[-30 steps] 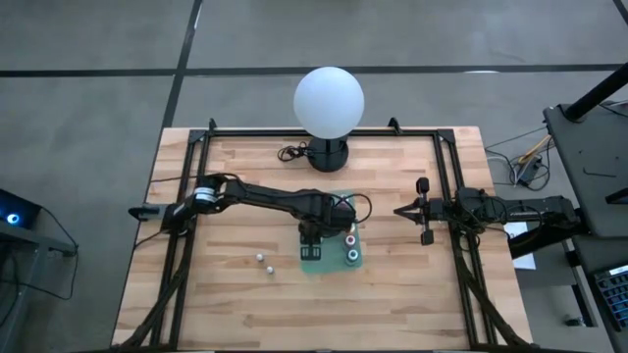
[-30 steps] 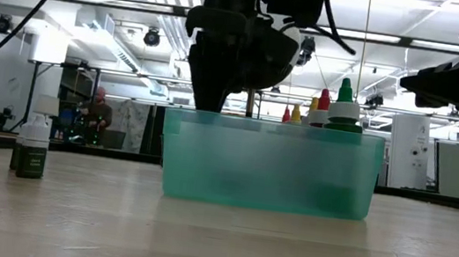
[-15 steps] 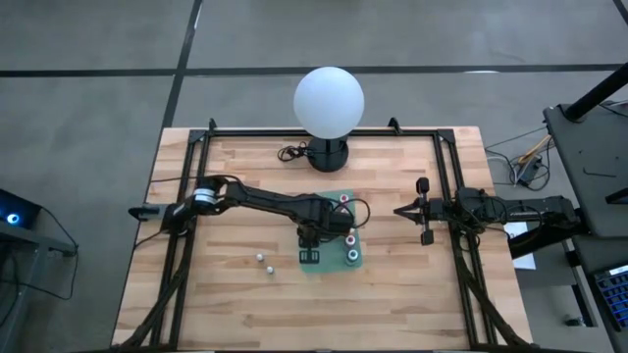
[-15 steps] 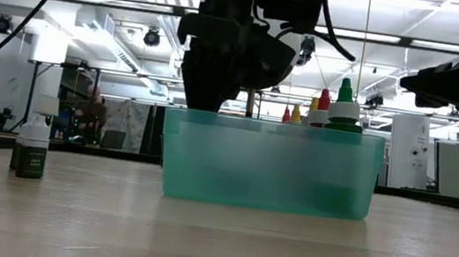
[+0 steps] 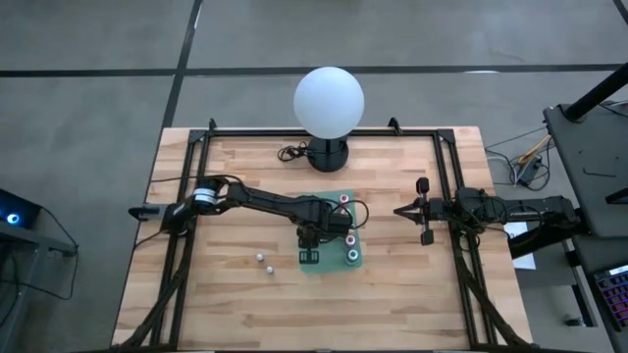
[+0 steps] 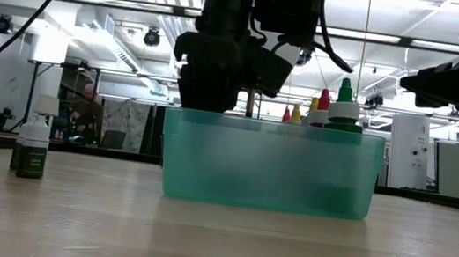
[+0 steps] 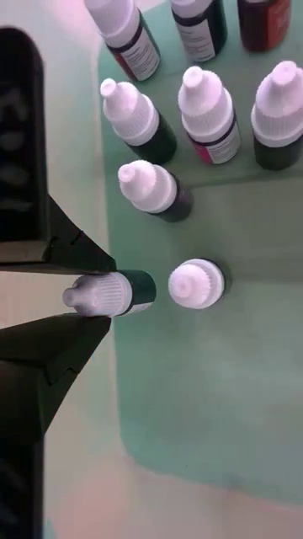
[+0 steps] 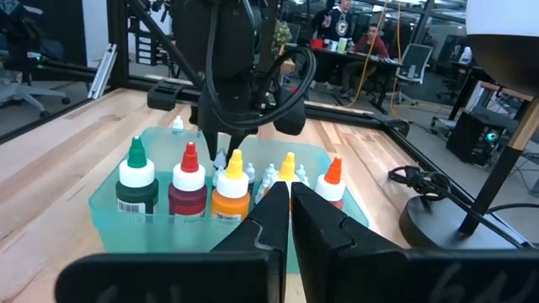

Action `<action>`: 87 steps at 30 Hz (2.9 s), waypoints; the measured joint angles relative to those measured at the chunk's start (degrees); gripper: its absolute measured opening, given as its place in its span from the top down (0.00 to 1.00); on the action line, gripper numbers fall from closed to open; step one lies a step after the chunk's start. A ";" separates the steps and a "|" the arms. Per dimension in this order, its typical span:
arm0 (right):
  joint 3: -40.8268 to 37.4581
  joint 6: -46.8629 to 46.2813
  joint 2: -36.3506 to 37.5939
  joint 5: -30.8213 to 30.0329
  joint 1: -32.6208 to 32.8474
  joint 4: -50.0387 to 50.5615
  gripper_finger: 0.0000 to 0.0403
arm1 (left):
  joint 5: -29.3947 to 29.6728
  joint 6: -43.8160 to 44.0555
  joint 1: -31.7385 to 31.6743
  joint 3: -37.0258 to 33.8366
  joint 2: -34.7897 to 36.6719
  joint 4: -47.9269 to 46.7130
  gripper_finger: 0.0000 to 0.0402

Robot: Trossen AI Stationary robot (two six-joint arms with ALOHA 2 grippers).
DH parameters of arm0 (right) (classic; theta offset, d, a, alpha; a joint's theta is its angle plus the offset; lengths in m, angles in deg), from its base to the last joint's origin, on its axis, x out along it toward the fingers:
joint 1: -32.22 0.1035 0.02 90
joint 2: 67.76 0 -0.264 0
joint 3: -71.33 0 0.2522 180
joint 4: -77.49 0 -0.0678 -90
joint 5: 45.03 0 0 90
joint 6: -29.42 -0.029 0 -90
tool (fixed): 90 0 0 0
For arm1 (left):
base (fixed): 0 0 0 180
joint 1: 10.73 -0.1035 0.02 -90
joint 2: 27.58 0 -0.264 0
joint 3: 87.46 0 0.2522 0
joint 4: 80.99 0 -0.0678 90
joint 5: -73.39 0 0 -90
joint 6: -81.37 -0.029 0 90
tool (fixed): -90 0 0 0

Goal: Pick & Place food coloring
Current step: Put the small blue food coloring bottle into the green bin, then put the top small green food coloring bottle into the green bin

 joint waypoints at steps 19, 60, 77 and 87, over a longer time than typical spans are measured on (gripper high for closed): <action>0.00 0.06 0.00 0.00 0.00 -0.02 0.98 | 0.67 0.49 -0.04 -2.80 0.07 1.32 0.88; 0.00 0.09 -0.02 0.00 0.01 0.00 0.98 | 0.04 0.48 -0.07 -2.67 0.04 2.19 0.71; 0.00 0.08 -0.02 0.01 0.00 -0.02 0.98 | 0.04 0.65 -0.07 -0.35 0.02 0.05 0.67; 0.00 0.00 -0.02 0.00 0.00 0.00 0.98 | 0.02 1.32 -0.07 4.66 0.04 -5.36 0.67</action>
